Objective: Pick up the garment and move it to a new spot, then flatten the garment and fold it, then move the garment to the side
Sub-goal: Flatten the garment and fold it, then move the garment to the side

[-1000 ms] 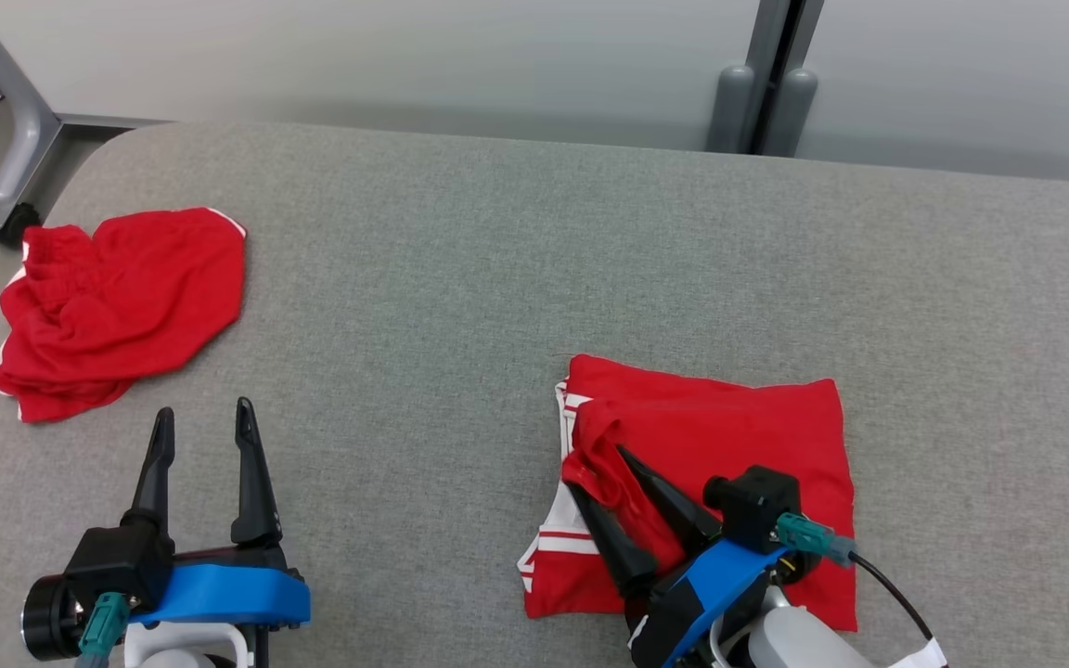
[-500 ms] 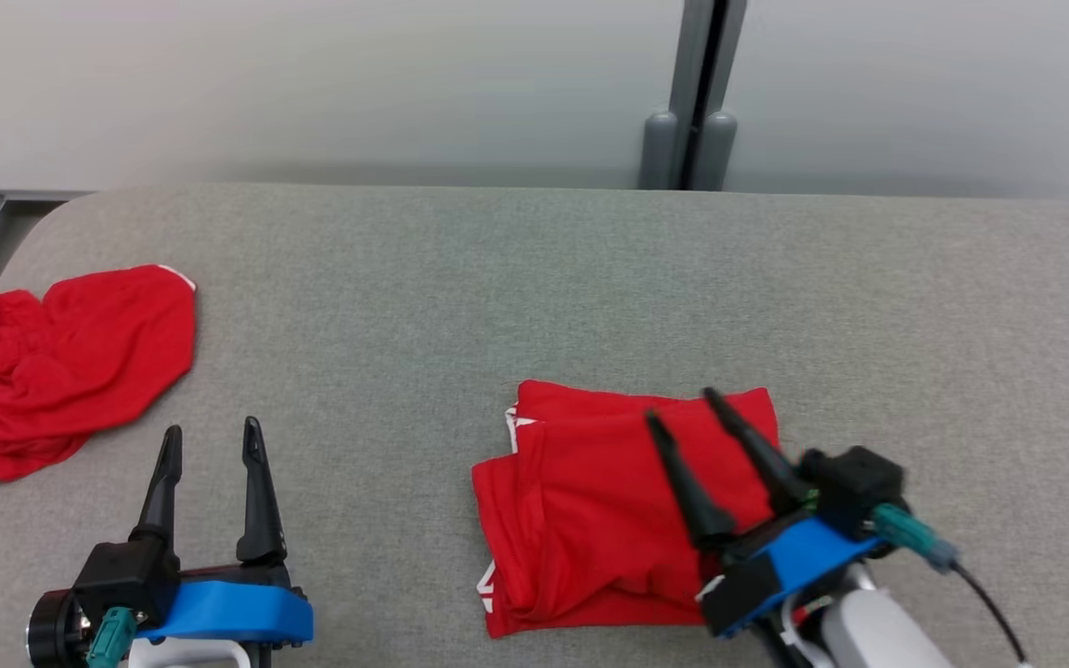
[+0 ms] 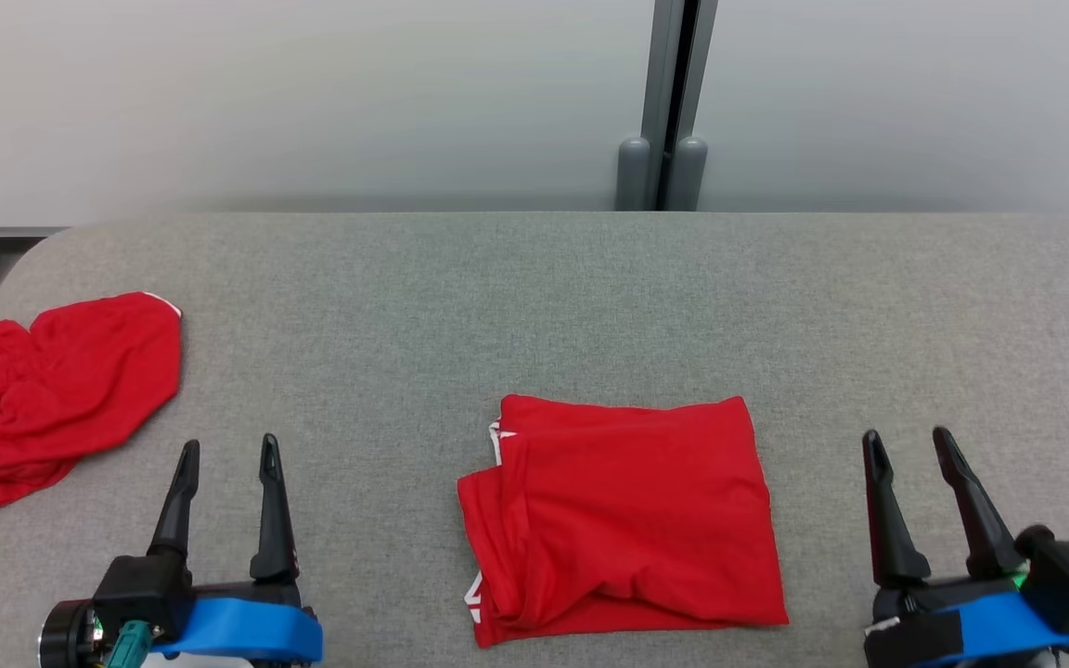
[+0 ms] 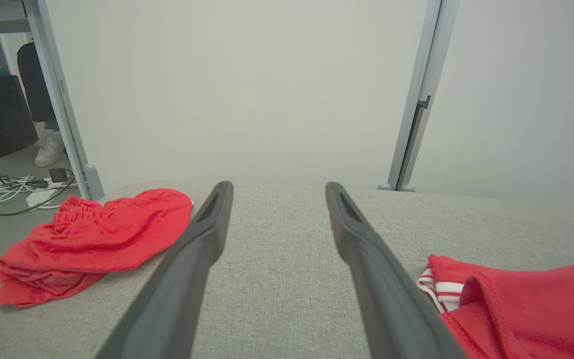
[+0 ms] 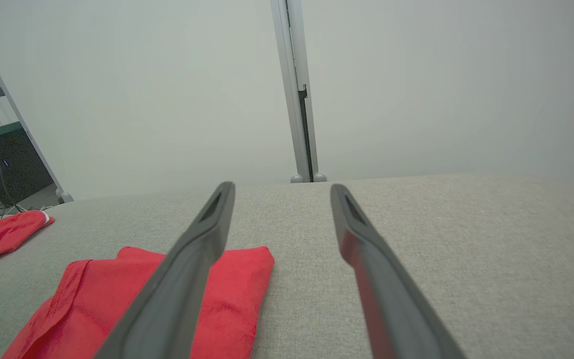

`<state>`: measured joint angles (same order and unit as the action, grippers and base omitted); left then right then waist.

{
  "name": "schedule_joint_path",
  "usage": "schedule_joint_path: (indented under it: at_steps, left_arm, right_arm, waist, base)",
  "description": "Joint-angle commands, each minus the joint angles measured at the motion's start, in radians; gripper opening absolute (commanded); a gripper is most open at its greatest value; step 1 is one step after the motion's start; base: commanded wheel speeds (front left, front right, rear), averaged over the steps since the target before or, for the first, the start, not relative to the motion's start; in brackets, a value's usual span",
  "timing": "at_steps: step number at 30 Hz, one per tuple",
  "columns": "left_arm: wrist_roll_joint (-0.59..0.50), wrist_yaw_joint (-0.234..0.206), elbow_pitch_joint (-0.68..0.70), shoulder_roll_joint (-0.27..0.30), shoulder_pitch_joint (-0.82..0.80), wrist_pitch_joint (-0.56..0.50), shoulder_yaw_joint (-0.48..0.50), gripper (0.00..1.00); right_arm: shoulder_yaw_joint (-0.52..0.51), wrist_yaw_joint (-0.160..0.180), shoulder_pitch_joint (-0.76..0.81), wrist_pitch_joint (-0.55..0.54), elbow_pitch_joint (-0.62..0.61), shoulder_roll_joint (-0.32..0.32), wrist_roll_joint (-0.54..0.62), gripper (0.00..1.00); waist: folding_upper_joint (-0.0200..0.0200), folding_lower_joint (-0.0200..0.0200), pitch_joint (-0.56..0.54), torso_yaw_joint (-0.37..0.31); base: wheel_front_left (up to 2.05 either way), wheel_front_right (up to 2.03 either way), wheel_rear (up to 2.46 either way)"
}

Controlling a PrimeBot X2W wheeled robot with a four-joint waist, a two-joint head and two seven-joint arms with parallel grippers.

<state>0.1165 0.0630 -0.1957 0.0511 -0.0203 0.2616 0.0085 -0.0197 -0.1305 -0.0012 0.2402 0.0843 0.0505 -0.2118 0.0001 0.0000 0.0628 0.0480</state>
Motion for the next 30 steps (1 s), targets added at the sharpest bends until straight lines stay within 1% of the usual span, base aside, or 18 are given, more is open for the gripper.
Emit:
schedule_joint_path:
  at_steps: [1, 7, 15, 30]
  left_arm:
    - [-0.004, 0.004, 0.003, -0.001, 0.015, 0.005, -0.004, 1.0]
    - [-0.041, -0.001, 0.005, 0.001, 0.047, 0.005, -0.006, 1.0]
    - [-0.067, -0.014, 0.012, 0.008, 0.076, 0.005, -0.008, 1.0]
    - [-0.068, -0.018, -0.009, 0.019, 0.073, 0.005, -0.006, 1.0]
  right_arm:
    - [-0.007, -0.001, 0.025, 0.003, -0.007, 0.001, 0.008, 1.0]
    - [-0.028, -0.001, 0.096, 0.0, -0.029, 0.001, 0.008, 1.0]
    - [-0.039, -0.001, 0.138, -0.031, -0.041, 0.0, 0.022, 1.0]
    - [-0.042, -0.001, 0.14, -0.068, -0.031, 0.0, 0.032, 1.0]
  waist:
    - [-0.0001, 0.0, -0.004, -0.001]
    - [-0.0001, 0.0, -0.027, 0.001]
    - [-0.0001, 0.0, -0.049, 0.011]
    - [-0.0001, 0.0, -0.058, 0.022]
  base:
    - [0.0, 0.0, 0.0]
    - [0.0, 0.0, 0.0]
    - [0.0, 0.0, 0.0]
    - [0.0, 0.0, 0.0]
